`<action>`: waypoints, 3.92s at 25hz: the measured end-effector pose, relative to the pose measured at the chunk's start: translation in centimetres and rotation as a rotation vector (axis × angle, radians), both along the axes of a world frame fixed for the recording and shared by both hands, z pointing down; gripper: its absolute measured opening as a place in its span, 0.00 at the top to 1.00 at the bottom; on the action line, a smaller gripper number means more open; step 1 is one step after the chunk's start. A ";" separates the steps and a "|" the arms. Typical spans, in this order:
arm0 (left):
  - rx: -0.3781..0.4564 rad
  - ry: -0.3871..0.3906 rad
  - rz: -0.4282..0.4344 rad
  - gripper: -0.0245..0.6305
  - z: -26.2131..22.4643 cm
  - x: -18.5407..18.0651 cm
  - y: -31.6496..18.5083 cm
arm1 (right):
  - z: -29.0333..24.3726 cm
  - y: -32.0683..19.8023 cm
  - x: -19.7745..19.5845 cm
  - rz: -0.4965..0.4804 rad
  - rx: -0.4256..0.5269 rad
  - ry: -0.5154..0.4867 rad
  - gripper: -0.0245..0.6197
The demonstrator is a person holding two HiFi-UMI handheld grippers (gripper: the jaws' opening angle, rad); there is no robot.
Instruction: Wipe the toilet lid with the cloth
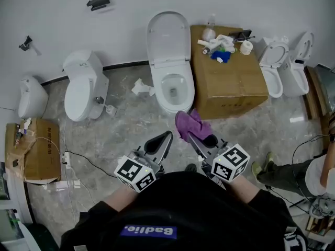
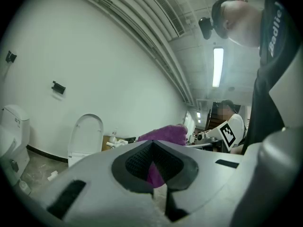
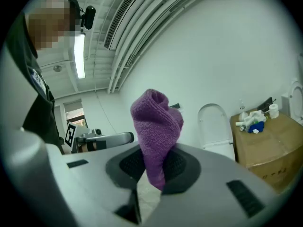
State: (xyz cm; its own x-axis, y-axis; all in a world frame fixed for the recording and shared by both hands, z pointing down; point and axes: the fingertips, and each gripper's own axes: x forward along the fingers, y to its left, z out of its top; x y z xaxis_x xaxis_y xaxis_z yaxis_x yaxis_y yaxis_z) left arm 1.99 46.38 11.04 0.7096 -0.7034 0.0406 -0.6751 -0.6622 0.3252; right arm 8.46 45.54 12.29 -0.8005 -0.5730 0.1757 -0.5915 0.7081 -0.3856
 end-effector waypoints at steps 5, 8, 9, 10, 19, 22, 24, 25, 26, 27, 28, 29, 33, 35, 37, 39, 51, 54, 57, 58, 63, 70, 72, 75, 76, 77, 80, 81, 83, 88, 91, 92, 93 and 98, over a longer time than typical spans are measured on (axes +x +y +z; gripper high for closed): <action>-0.006 -0.001 -0.010 0.94 0.1 0.6 -0.4 | 0.1 -0.5 0.6 0.000 -0.013 -0.024 0.86; -0.004 -0.003 -0.022 0.94 0.0 1.3 -0.8 | 0.2 -1.0 1.5 -0.002 -0.011 -0.028 0.86; -0.004 -0.004 -0.027 0.94 -0.1 1.5 -1.0 | 0.2 -1.2 1.8 -0.003 -0.009 -0.027 0.86; -0.003 -0.005 -0.030 0.94 -0.3 1.8 -1.3 | 0.0 -1.5 2.1 -0.004 -0.008 -0.028 0.86; 0.008 -0.026 -0.094 0.94 0.6 4.6 -2.8 | 1.6 -3.7 5.4 -0.036 -0.011 -0.047 0.86; 0.008 -0.034 -0.110 0.94 0.9 4.6 -3.6 | 2.1 -4.4 5.8 -0.047 -0.019 -0.044 0.86; 0.008 -0.034 -0.114 0.94 1.0 4.5 -4.5 | 2.2 -5.1 5.8 -0.043 -0.020 -0.046 0.86; 0.010 -0.031 -0.114 0.94 1.0 4.4 -5.0 | 2.2 -5.6 5.7 -0.040 -0.019 -0.045 0.86; 0.015 -0.029 -0.112 0.94 1.0 4.2 -5.7 | 2.3 -6.2 5.6 -0.036 -0.018 -0.042 0.86; 0.020 -0.027 -0.110 0.94 1.1 4.0 -6.4 | 2.4 -6.9 5.5 -0.032 -0.017 -0.039 0.86; 0.025 -0.026 -0.108 0.94 1.2 3.7 -7.2 | 2.6 -7.7 5.3 -0.026 -0.017 -0.034 0.86; 0.030 -0.023 -0.106 0.94 1.4 3.3 -8.1 | 2.8 -8.5 5.0 -0.020 -0.016 -0.027 0.86; 0.033 -0.008 -0.093 0.94 1.8 1.0 -12.7 | 3.3 -12.5 3.4 0.008 -0.020 0.002 0.86; 0.033 -0.004 -0.078 0.94 1.8 -0.4 -15.2 | 3.3 -14.7 2.0 0.026 -0.027 0.010 0.86; 0.041 -0.001 -0.064 0.94 1.5 -2.2 -18.0 | 3.1 -17.3 0.3 0.043 -0.026 0.019 0.86; 0.052 0.000 -0.055 0.94 1.2 -4.1 -20.9 | 2.8 -19.9 -1.3 0.061 -0.027 0.030 0.86; 0.067 -0.008 0.033 0.94 0.4 -10.0 -33.0 | 1.9 -30.6 -7.4 0.140 -0.026 0.060 0.86; 0.058 -0.007 0.031 0.94 0.7 -9.5 -34.9 | 2.2 -32.5 -7.1 0.140 -0.033 0.054 0.86; 0.039 -0.004 0.019 0.94 1.1 -8.7 -36.8 | 2.9 -34.6 -6.4 0.127 -0.046 0.035 0.86; 0.034 -0.004 0.010 0.94 1.2 -8.4 -37.5 | 3.0 -35.4 -6.0 0.119 -0.048 0.030 0.86; 0.036 -0.031 -0.056 0.94 1.5 -7.0 -41.7 | 3.5 -39.9 -3.8 0.081 -0.049 0.001 0.86; 0.029 -0.055 -0.189 0.94 4.4 -6.7 -48.2 | 7.0 -46.6 -2.6 0.034 -0.065 -0.016 0.86; 0.023 -0.064 -0.203 0.94 5.5 -7.1 -49.9 | 8.0 -48.2 -3.1 0.037 -0.067 -0.023 0.86; 0.020 -0.082 -0.193 0.94 7.0 -8.2 -52.4 | 9.2 -50.5 -4.5 0.047 -0.059 -0.027 0.86; 0.022 -0.088 -0.188 0.94 7.5 -8.7 -53.3 | 9.8 -51.3 -5.0 0.052 -0.056 -0.023 0.86; 0.026 -0.094 -0.184 0.94 8.2 -9.2 -54.3 | 10.3 -52.0 -5.6 0.057 -0.053 -0.019 0.86; 0.039 -0.115 -0.160 0.94 10.5 -10.6 -57.1 | 11.9 -54.0 -7.5 0.076 -0.037 -0.001 0.86; 0.042 -0.121 -0.146 0.94 11.4 -11.1 -58.1 | 12.4 -54.6 -8.1 0.086 -0.036 0.004 0.86; 0.040 -0.120 -0.114 0.92 12.9 -12.2 -60.0 | 13.4 -55.9 -9.3 0.110 -0.039 0.015 0.86; 0.034 -0.104 -0.061 0.80 15.1 -15.4 -64.7 | 15.7 -59.3 -11.9 0.167 -0.050 0.049 0.86; 0.041 -0.112 -0.027 0.73 15.8 -17.1 -68.0 | 16.6 -61.9 -13.1 0.201 -0.046 0.069 0.86; 0.046 -0.125 -0.018 0.71 16.2 -17.5 -69.0 | 16.9 -62.8 -13.4 0.211 -0.043 0.076 0.86; 0.051 -0.140 -0.009 0.69 16.6 -17.9 -70.1 | 17.1 -63.6 -13.7 0.220 -0.038 0.084 0.86; 0.056 -0.208 0.041 0.62 18.9 -19.0 -75.2 | 18.3 -67.8 -14.8 0.257 -0.013 0.125 0.86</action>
